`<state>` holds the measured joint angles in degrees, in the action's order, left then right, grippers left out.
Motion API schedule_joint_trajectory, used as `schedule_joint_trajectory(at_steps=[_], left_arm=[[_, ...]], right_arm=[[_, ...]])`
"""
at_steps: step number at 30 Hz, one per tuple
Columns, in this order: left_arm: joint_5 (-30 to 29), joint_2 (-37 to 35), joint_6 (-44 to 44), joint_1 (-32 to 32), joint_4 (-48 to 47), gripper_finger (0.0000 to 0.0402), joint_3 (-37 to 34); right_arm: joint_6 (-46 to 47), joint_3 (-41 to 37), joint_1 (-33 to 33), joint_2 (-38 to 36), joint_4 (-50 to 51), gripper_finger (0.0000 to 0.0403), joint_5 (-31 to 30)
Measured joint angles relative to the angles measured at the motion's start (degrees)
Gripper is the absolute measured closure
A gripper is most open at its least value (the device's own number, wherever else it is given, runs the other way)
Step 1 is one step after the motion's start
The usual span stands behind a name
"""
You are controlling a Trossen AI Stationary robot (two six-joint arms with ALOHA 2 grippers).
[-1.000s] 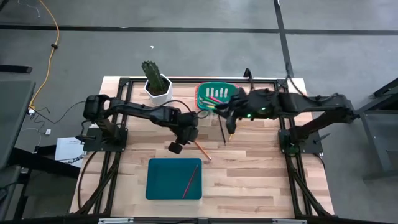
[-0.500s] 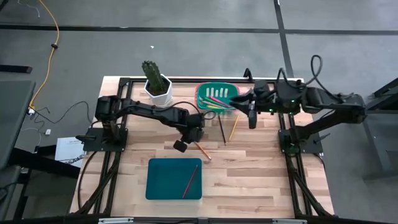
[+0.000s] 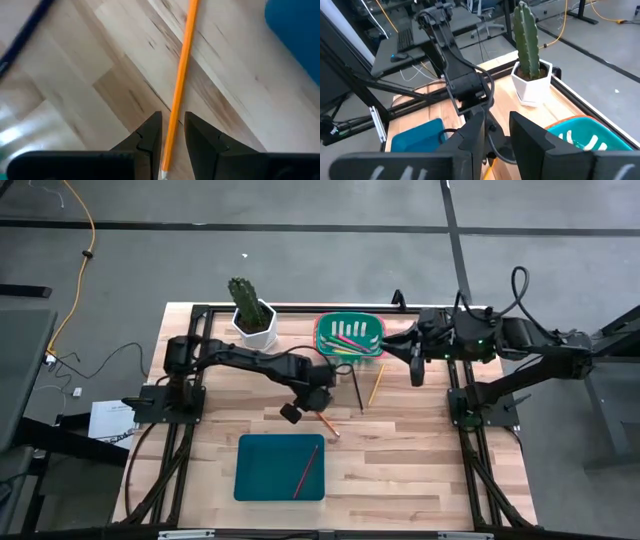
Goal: Sort pens & pencils
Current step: Put the orange pencil into the blue bin
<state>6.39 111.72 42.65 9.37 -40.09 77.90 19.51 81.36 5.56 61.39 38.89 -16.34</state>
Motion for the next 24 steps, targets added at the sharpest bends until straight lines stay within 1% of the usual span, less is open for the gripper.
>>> schedule_joint_trajectory(at_steps=[6,24], left_arm=[[0.0,1.2,1.8,0.0,-3.1,0.0330,0.2],[-0.7,1.6,4.1,0.0,-2.4,0.0330,0.2]], right_arm=[[-0.1,0.0,0.0,0.0,0.0,0.0320,0.0],[0.2,0.0,0.0,0.0,-0.1,0.0320,0.0]])
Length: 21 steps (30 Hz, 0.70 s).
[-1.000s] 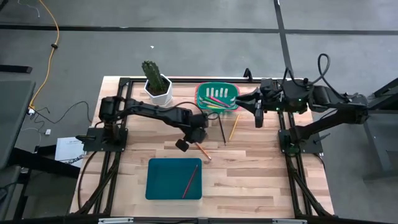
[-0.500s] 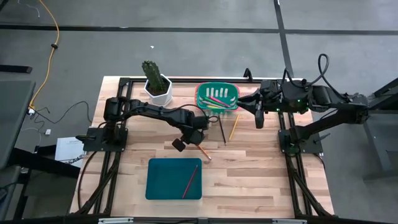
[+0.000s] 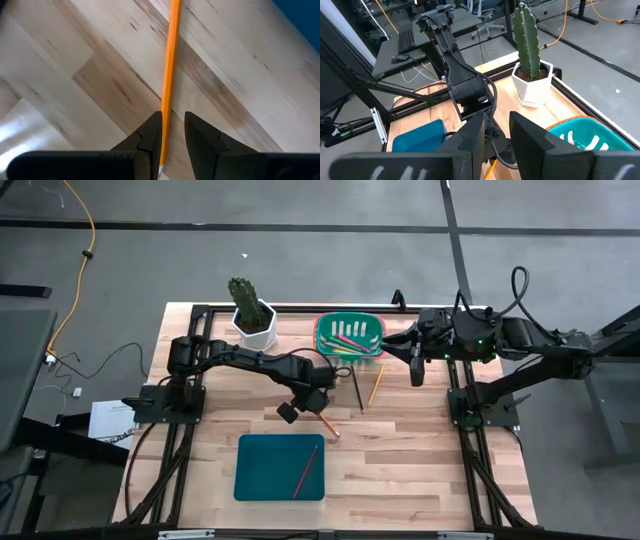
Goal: Sort pens & pencils
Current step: Put the orange pencil into the blue bin
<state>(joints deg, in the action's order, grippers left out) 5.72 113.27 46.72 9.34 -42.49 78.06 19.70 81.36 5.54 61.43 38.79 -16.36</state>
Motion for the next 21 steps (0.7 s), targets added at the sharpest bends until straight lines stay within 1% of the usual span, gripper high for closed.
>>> schedule_joint_trajectory(at_steps=[9,17,21], left_arm=[[1.0,0.0,-0.2,0.0,0.8,0.0326,0.0],[1.3,0.0,-0.5,0.0,0.3,0.0274,0.0],[1.3,0.0,-0.5,0.0,0.2,0.0271,0.0]], right_arm=[[0.8,0.0,0.0,0.0,0.0,0.0320,0.0],[0.8,0.0,0.0,0.0,0.0,0.0320,0.0],[0.8,0.0,0.0,0.0,0.0,0.0320,0.0]])
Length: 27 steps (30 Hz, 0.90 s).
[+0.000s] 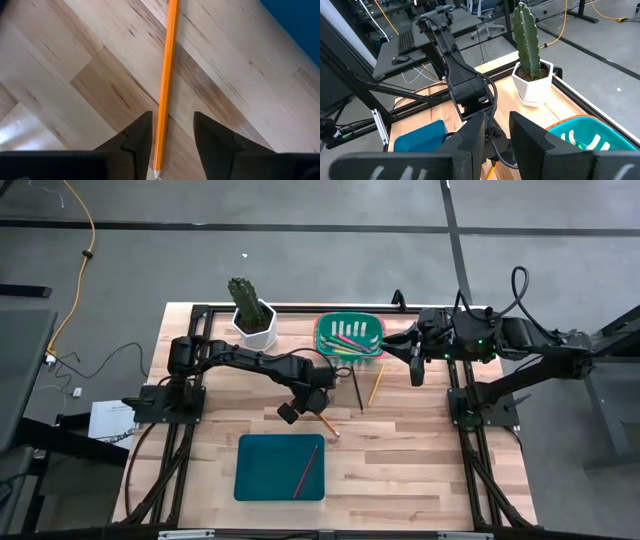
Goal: Sort pens & pencils
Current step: Put the orange pencil into the blue bin
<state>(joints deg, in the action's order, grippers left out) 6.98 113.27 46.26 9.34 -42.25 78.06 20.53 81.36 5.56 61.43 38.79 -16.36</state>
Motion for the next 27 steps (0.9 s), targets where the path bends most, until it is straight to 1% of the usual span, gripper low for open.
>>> schedule_joint_trajectory(at_steps=[9,17,22,27], left_arm=[[-0.2,0.0,0.6,0.0,-0.3,0.0296,0.0],[-0.2,2.5,1.0,0.1,-1.4,0.0297,0.0],[-3.3,2.7,1.1,0.0,-0.4,0.0297,0.1],[-3.8,3.2,1.6,0.1,-1.3,0.0297,3.2]], right_arm=[[0.0,0.0,0.0,0.0,0.0,0.0320,0.0],[0.0,0.0,0.0,0.0,0.0,0.0320,0.0],[0.0,0.0,0.0,0.0,0.0,0.0320,0.0],[0.0,0.0,0.0,0.0,0.0,0.0320,0.0]])
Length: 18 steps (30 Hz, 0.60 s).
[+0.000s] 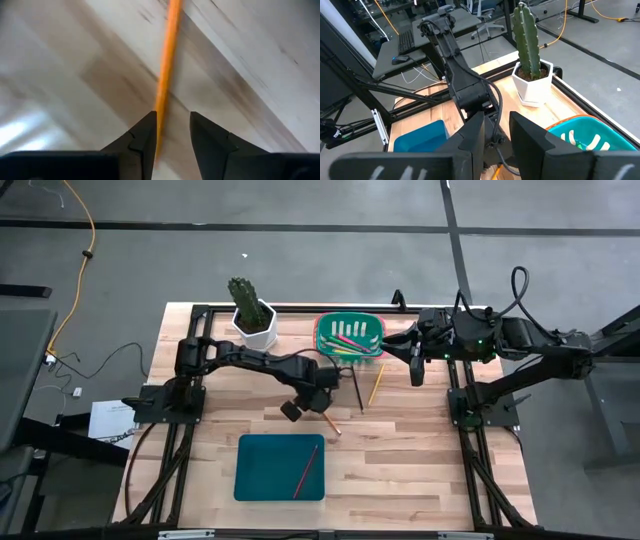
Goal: Sort pens & pencils
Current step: Put the orange pencil into the blue bin
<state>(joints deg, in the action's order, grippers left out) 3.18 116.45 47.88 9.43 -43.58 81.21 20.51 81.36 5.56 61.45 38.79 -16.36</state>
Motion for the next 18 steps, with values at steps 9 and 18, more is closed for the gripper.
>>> schedule_joint_trajectory(at_steps=[9,18], left_arm=[[0.4,-0.1,1.7,0.4,0.5,0.0298,4.2],[0.4,1.9,0.7,1.5,0.2,0.0298,4.2]], right_arm=[[0.0,0.0,0.0,0.0,0.9,0.0320,0.0],[0.2,0.0,0.0,0.0,2.1,0.0320,0.0]])
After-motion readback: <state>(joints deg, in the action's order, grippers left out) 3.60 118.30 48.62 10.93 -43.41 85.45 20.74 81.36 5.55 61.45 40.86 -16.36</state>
